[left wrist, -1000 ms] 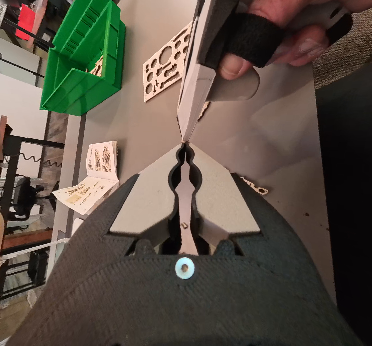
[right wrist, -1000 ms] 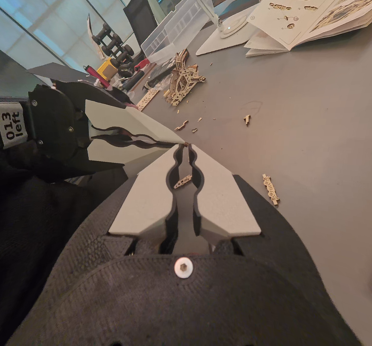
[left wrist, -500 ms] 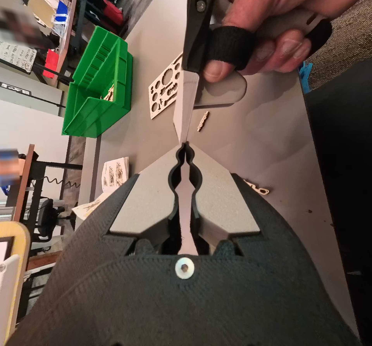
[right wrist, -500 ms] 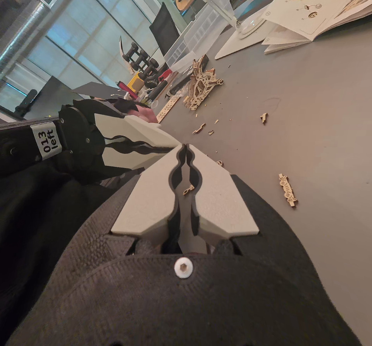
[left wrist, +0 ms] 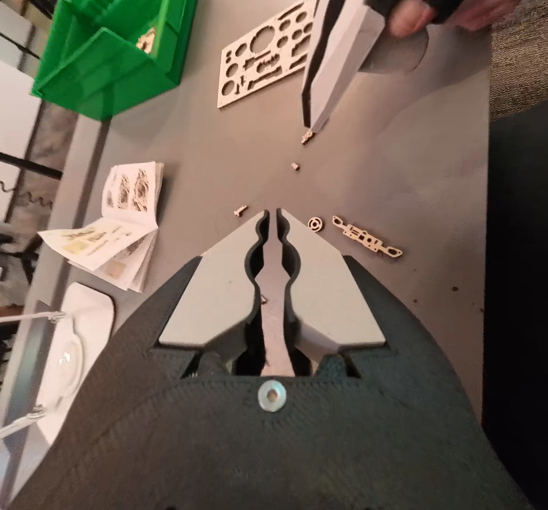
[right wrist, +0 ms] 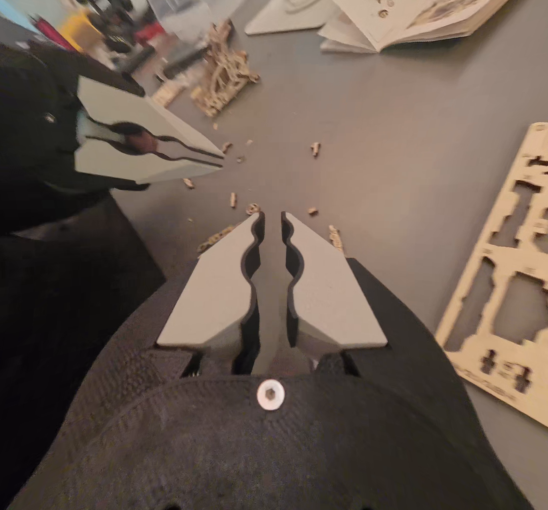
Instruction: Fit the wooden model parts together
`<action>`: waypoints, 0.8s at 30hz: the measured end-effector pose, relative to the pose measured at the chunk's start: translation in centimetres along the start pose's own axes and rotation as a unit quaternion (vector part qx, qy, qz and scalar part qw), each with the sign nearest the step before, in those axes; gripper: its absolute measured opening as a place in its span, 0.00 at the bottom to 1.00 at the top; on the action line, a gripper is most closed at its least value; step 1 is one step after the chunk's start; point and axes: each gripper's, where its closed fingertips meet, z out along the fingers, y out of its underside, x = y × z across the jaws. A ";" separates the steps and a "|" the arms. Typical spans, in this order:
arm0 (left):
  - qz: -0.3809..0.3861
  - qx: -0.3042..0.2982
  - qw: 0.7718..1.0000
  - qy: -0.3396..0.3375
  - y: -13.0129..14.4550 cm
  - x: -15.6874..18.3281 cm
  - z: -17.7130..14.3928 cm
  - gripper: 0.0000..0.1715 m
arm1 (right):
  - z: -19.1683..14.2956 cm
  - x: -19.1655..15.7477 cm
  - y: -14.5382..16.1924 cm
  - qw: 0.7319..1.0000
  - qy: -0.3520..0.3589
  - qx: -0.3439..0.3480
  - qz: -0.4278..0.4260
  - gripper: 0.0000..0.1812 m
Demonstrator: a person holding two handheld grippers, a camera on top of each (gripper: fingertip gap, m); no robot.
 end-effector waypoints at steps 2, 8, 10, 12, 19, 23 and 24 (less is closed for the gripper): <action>-0.020 -0.012 1.000 0.019 -0.1 0.0 1.0 0.06 | 0.1 0.7 0.1 1.000 0.016 -0.012 -0.012 0.06; -0.063 -0.077 0.990 0.097 -0.3 1.5 5.9 0.12 | 0.1 2.5 0.0 0.998 0.044 -0.031 -0.033 0.03; -0.075 -0.087 0.987 0.111 -0.2 1.9 6.9 0.10 | 0.0 2.7 0.1 0.998 0.046 -0.031 -0.031 0.02; -0.086 -0.088 0.984 0.127 -0.4 2.4 7.4 0.07 | -0.2 2.7 0.3 0.998 0.044 -0.027 -0.025 0.02; -0.106 -0.086 0.981 0.137 -0.5 2.2 8.0 0.01 | -0.4 2.7 -0.1 0.999 0.036 -0.015 -0.020 0.00; -0.108 -0.077 0.982 0.137 -0.6 2.2 8.0 0.01 | -0.5 2.6 -0.2 0.999 0.031 -0.012 -0.022 0.00; -0.101 -0.073 0.984 0.130 -0.5 2.0 7.9 0.01 | -0.4 2.6 -0.1 0.999 0.029 -0.015 -0.024 0.01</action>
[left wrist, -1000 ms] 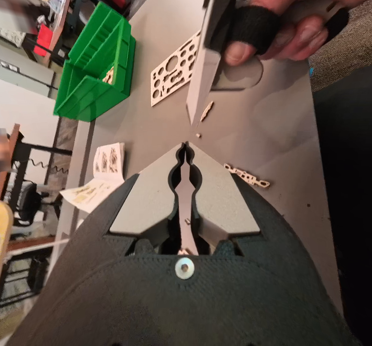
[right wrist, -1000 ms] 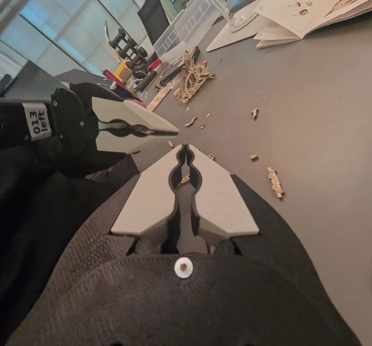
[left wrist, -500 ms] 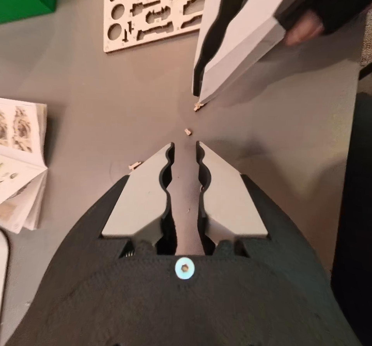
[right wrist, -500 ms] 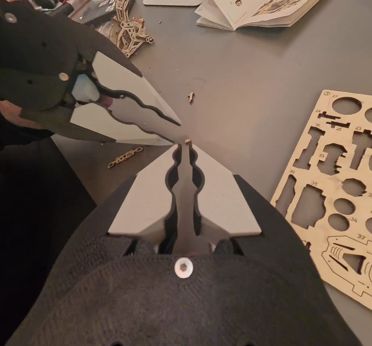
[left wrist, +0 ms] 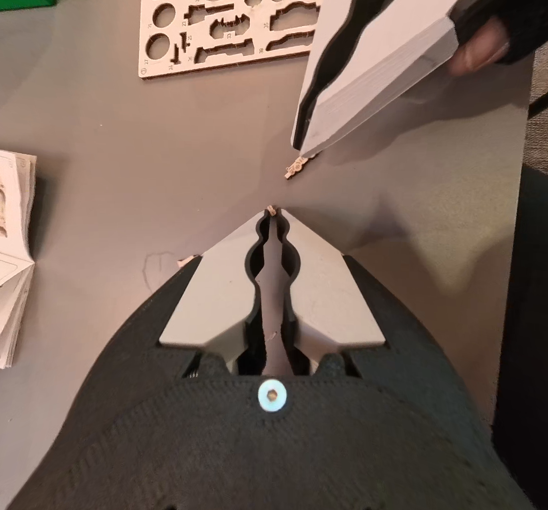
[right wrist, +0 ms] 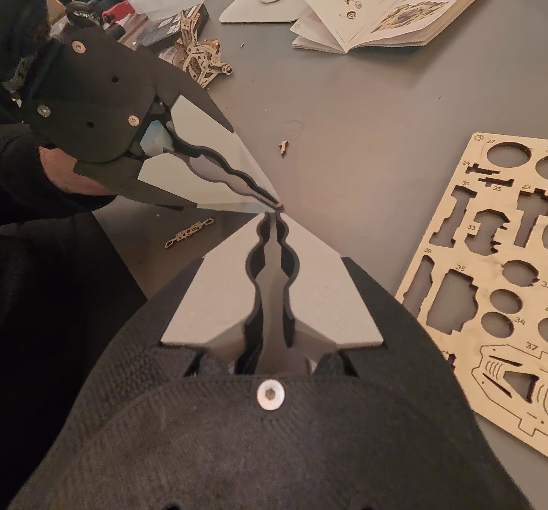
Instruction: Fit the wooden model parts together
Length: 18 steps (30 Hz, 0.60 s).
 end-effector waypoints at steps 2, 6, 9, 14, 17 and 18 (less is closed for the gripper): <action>0.020 0.025 0.999 -0.008 -0.5 0.0 -0.6 0.01 | 0.1 -0.1 0.0 1.000 -0.006 -0.003 0.002 0.02; 0.098 0.082 0.990 -0.066 -2.4 -0.2 -2.7 0.01 | -0.1 -1.2 -1.3 0.996 -0.064 0.030 0.052 0.05; 0.151 0.118 0.977 -0.092 -3.6 0.5 -4.3 0.01 | -0.3 -2.0 -2.2 0.990 -0.105 0.049 0.083 0.05; 0.182 0.142 0.967 -0.110 -4.5 1.0 -5.5 0.01 | -0.4 -3.3 -2.7 0.979 -0.161 0.057 0.108 0.03; 0.195 0.150 0.962 -0.119 -4.7 1.2 -5.8 0.01 | -0.7 -3.5 -2.7 0.976 -0.175 0.059 0.113 0.01; 0.199 0.150 0.961 -0.121 -4.8 1.3 -5.9 0.01 | -0.8 -3.5 -2.7 0.976 -0.179 0.061 0.112 0.01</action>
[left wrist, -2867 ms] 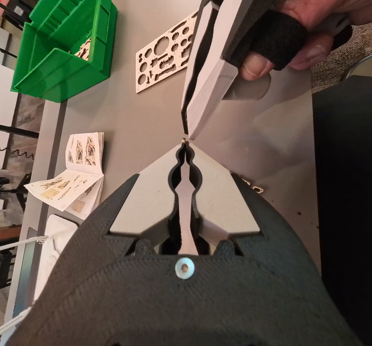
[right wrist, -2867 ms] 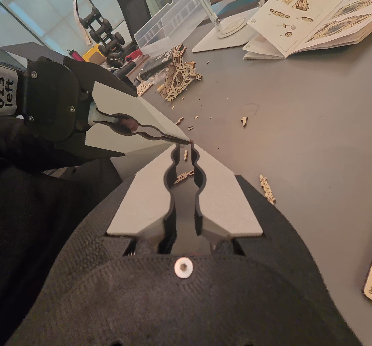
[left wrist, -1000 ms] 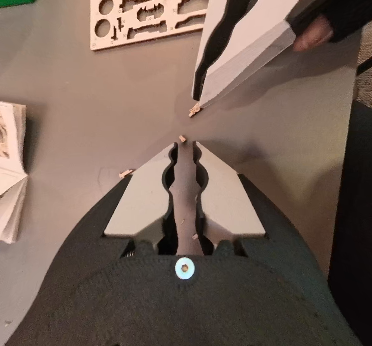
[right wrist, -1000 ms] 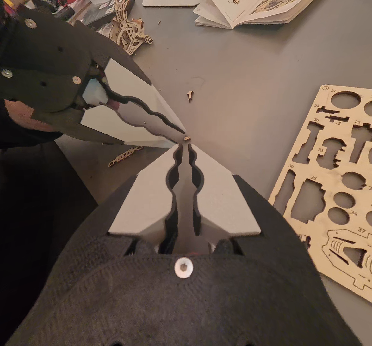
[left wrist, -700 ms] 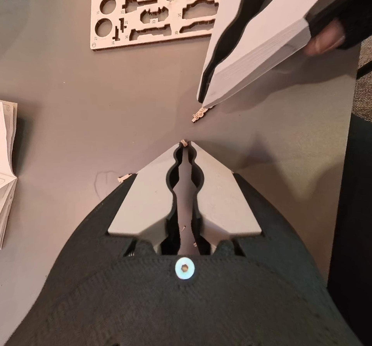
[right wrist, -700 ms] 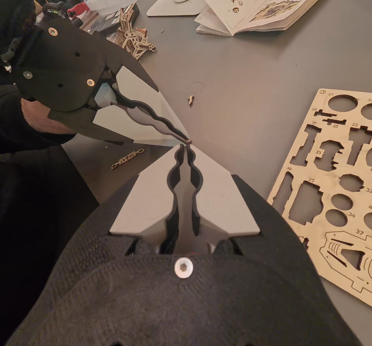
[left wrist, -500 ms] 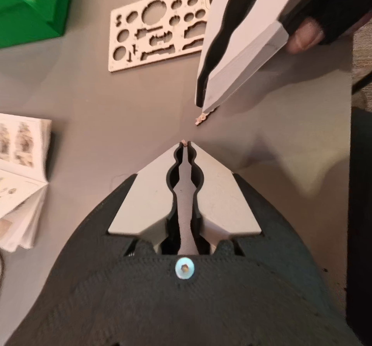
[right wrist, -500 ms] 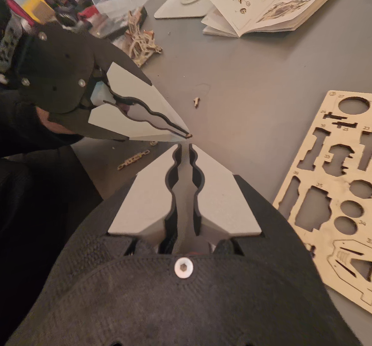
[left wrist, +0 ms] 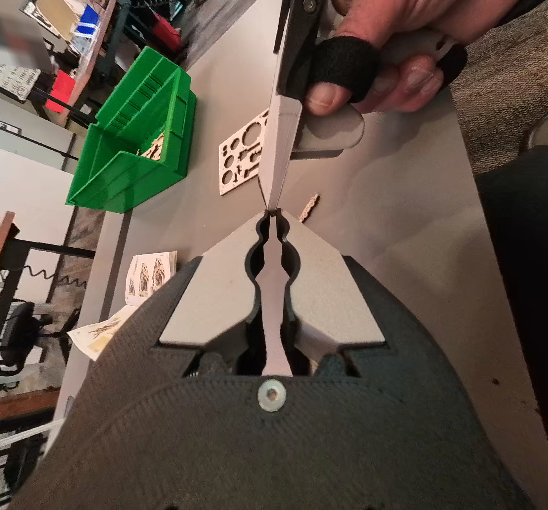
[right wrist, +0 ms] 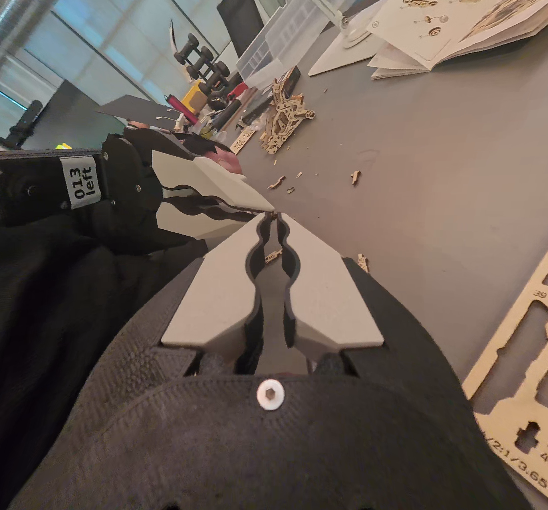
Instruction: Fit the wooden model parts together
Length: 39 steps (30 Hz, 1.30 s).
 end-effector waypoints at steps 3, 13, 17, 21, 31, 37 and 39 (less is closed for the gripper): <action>0.000 0.003 1.000 0.000 -0.1 0.1 0.0 0.01 | -0.1 -0.2 0.0 1.000 -0.003 0.003 -0.004 0.01; -0.156 -0.073 0.984 0.038 4.5 2.9 -5.0 0.06 | 2.5 -1.4 4.4 0.982 0.047 -0.125 -0.133 0.00; -0.184 -0.086 0.977 0.062 5.8 6.0 -6.0 0.03 | 4.6 -1.7 6.7 0.962 0.065 -0.179 -0.193 0.01; -0.188 -0.072 0.976 0.079 6.0 7.5 -6.2 0.01 | 5.5 -1.6 7.7 0.943 0.087 -0.215 -0.237 0.01; -0.185 -0.062 0.976 0.092 5.9 8.2 -5.1 0.00 | 5.9 -1.1 8.5 0.920 0.114 -0.258 -0.271 0.01; -0.185 -0.067 0.975 0.103 6.1 8.7 -4.5 0.00 | 5.6 -0.7 8.5 0.916 0.121 -0.272 -0.269 0.01; -0.184 -0.065 0.975 0.108 6.0 8.8 -4.4 0.00 | 5.6 -0.7 8.5 0.915 0.123 -0.272 -0.271 0.01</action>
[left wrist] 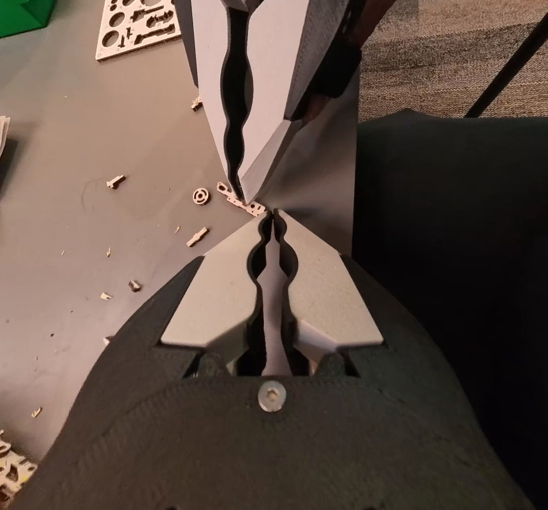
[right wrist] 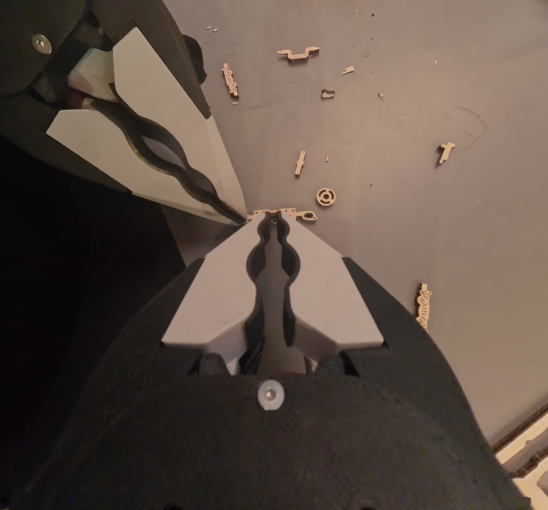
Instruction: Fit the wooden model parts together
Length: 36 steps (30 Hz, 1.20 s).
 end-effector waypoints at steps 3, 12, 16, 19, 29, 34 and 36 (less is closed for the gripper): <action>-0.003 0.001 1.000 0.004 -0.1 -0.1 0.1 0.00 | 0.0 0.1 0.0 1.000 0.000 -0.001 0.004 0.00; -0.007 0.003 1.000 0.010 -0.2 -0.2 0.2 0.00 | 0.1 0.4 -0.1 1.000 0.014 0.003 -0.003 0.01; -0.010 0.004 1.000 0.015 -0.2 -0.2 0.2 0.00 | 0.1 0.4 -0.2 1.000 0.019 -0.004 -0.019 0.01; -0.013 0.004 1.000 0.018 -0.2 -0.2 0.2 0.00 | 0.3 0.3 -0.3 0.999 0.021 -0.005 -0.032 0.01; -0.021 0.004 1.000 0.023 -0.1 -0.5 0.2 0.00 | 0.2 0.5 -0.2 0.998 0.010 -0.010 -0.053 0.01; -0.024 0.004 0.999 0.026 -0.1 -0.6 0.2 0.00 | 0.2 0.6 -0.1 0.999 -0.007 -0.006 -0.046 0.01; -0.026 0.004 0.999 0.028 -0.1 -0.6 0.2 0.00 | 0.2 0.7 -0.1 0.999 -0.007 -0.004 -0.043 0.01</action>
